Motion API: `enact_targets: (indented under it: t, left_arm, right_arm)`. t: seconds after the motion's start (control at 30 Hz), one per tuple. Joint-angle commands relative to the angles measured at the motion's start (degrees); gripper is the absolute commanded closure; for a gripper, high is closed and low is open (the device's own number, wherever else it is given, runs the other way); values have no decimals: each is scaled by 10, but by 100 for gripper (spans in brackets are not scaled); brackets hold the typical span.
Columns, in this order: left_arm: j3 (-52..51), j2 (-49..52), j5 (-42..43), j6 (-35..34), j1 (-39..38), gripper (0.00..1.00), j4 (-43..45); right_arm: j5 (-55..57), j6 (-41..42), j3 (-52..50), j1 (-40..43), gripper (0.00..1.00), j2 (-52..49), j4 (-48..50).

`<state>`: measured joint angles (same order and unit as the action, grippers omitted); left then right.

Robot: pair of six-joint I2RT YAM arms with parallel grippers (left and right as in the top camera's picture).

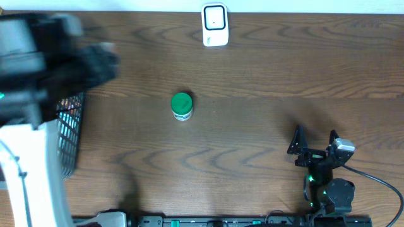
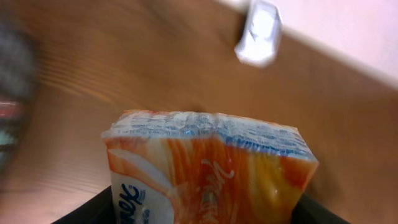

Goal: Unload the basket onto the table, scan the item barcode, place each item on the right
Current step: 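Hold the tissue pack before the scanner, then place it beside the jar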

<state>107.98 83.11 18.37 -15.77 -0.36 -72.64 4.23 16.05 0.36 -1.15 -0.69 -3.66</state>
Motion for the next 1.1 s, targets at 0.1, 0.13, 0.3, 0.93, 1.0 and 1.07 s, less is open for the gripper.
enact_targets:
  t: [0.1,0.13,0.3,0.93,1.0,1.07]
  left_arm:
    - [-36,75,-57,-65,-200,36,69]
    - [-36,95,-67,-74,-230,36,83]
    - [-36,198,-111,-98,-330,36,131]
    - [-25,425,-206,-86,-392,2,186]
    - [-4,404,-206,-62,-391,2,172]
    - [29,369,-206,-35,-386,2,153]
  right_arm:
    - [-3,-5,0,-3,1,3,-2]
    - [-3,-5,0,-3,1,3,-2]
    - [-3,-5,0,-3,1,3,-2]
    - [-3,-5,0,-3,1,3,-2]
    - [-3,-5,0,-3,1,3,-2]
    - [-3,-5,0,-3,1,3,-2]
